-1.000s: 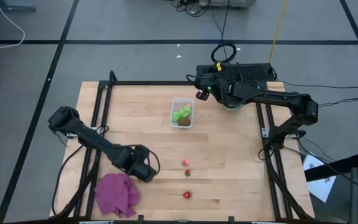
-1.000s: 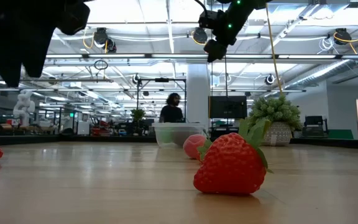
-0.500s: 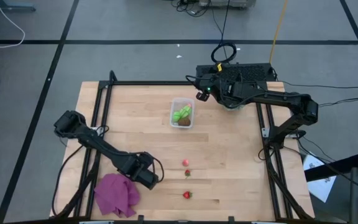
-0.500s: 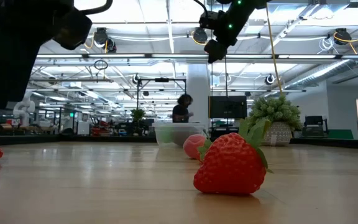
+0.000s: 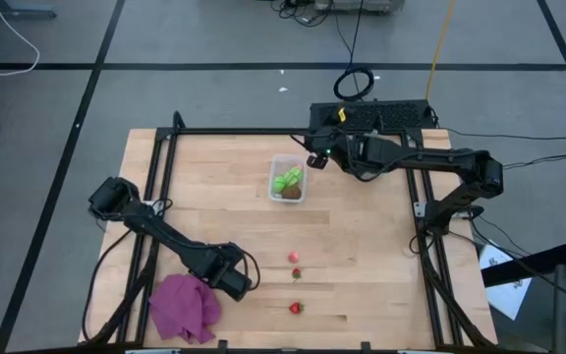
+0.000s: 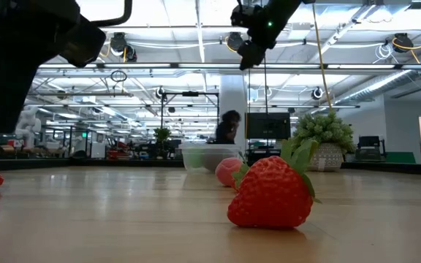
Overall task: Pick and placing Produce into tupperware
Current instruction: Put the top left strawberry into the transparent bin
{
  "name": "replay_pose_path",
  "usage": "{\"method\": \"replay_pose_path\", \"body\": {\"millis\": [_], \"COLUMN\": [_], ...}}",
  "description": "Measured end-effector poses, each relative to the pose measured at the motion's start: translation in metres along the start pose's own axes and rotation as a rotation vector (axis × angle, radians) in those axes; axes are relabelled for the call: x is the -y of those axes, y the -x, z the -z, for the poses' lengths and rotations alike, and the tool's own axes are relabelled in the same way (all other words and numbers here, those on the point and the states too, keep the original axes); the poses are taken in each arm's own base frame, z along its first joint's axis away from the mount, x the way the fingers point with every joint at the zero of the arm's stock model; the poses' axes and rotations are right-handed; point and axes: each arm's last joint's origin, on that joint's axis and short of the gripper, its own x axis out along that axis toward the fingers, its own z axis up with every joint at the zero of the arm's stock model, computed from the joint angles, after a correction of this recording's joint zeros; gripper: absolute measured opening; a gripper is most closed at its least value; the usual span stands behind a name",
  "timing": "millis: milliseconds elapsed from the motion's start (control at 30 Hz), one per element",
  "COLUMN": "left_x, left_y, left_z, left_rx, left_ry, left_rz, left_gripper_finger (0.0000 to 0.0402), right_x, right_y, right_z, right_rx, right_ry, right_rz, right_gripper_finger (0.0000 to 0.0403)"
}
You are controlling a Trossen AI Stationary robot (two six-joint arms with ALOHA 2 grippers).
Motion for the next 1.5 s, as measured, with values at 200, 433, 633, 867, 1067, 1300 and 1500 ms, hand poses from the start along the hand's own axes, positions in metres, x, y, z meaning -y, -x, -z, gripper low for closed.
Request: {"method": "replay_pose_path", "body": {"millis": [200, 433, 633, 867, 1067, 1300, 1500], "left_x": [0.0, 0.002, 0.001, 0.001, -0.005, -0.006, -0.003], "left_y": [-0.001, -0.009, -0.016, -0.016, -0.023, -0.026, -0.026], "left_z": [0.0, 0.0, 0.001, 0.001, 0.002, 0.002, 0.001], "left_rx": [-0.001, -0.023, -0.041, -0.038, -0.043, -0.039, -0.014], "left_ry": [0.007, 0.016, 0.008, 0.009, 0.039, 0.043, 0.034], "left_rz": [-0.007, -0.033, -0.071, -0.068, -0.099, -0.093, -0.064], "left_gripper_finger": [0.0273, 0.0273, 0.0273, 0.0273, 0.0273, 0.0273, 0.0273], "right_x": [-0.004, -0.005, -0.005, -0.005, -0.005, -0.005, -0.005], "right_y": [0.004, 0.005, 0.005, 0.005, 0.005, 0.005, 0.005], "right_z": [-0.002, -0.002, -0.002, -0.002, -0.002, -0.002, -0.002], "right_rx": [0.014, 0.015, 0.015, 0.015, 0.014, 0.015, 0.015], "right_ry": [0.01, 0.012, 0.013, 0.013, 0.013, 0.013, 0.013], "right_rz": [-0.011, -0.012, -0.012, -0.012, -0.012, -0.012, -0.012], "right_gripper_finger": [0.0203, 0.0203, 0.0203, 0.0203, 0.0203, 0.0203, 0.0203]}}
